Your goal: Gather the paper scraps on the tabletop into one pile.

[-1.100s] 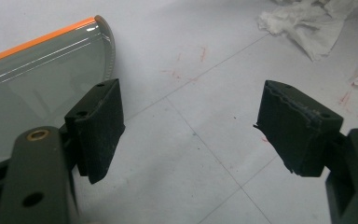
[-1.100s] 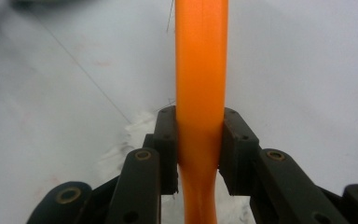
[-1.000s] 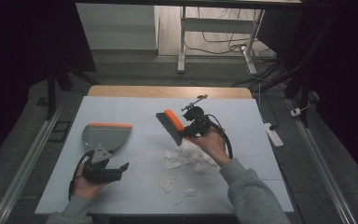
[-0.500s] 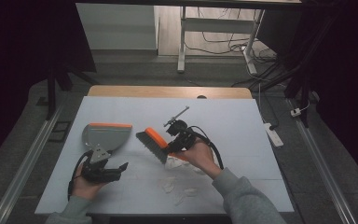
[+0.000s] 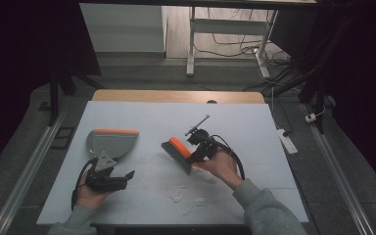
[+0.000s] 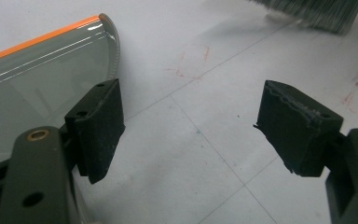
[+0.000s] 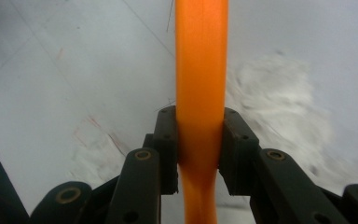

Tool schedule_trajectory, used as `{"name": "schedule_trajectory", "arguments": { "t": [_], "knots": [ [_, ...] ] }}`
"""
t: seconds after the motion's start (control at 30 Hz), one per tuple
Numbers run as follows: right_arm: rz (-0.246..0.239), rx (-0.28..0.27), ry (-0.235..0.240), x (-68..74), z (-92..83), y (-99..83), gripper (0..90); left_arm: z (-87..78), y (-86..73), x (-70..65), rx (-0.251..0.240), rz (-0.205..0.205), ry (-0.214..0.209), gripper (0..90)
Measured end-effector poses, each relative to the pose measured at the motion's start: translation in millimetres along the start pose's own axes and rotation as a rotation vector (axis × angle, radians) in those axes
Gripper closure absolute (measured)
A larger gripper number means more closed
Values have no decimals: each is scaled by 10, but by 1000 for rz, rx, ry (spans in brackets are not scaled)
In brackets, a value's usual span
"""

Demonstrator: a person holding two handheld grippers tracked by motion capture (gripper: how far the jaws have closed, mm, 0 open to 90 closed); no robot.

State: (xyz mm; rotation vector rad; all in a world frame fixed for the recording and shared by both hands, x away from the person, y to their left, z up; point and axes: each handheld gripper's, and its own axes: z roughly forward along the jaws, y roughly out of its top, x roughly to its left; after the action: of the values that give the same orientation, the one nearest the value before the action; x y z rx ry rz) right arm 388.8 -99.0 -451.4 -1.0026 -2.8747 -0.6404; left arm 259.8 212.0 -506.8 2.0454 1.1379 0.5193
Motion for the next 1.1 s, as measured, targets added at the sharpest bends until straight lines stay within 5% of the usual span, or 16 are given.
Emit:
{"name": "schedule_trajectory", "arguments": {
  "t": [0.33,0.43,0.87,1.1],
  "knots": [
    [-39,-148,31,99,-463,-100,708,-8,-4,5,-3,-4,5,238],
    [-61,-155,49,179,-548,-153,708,-18,-9,21,-4,-9,8,238],
    [-277,37,152,746,-452,-544,708,-20,-28,50,-5,-20,11,239],
    [-348,161,165,879,-264,-681,708,-12,-28,49,0,-20,10,239]
  ]
}}
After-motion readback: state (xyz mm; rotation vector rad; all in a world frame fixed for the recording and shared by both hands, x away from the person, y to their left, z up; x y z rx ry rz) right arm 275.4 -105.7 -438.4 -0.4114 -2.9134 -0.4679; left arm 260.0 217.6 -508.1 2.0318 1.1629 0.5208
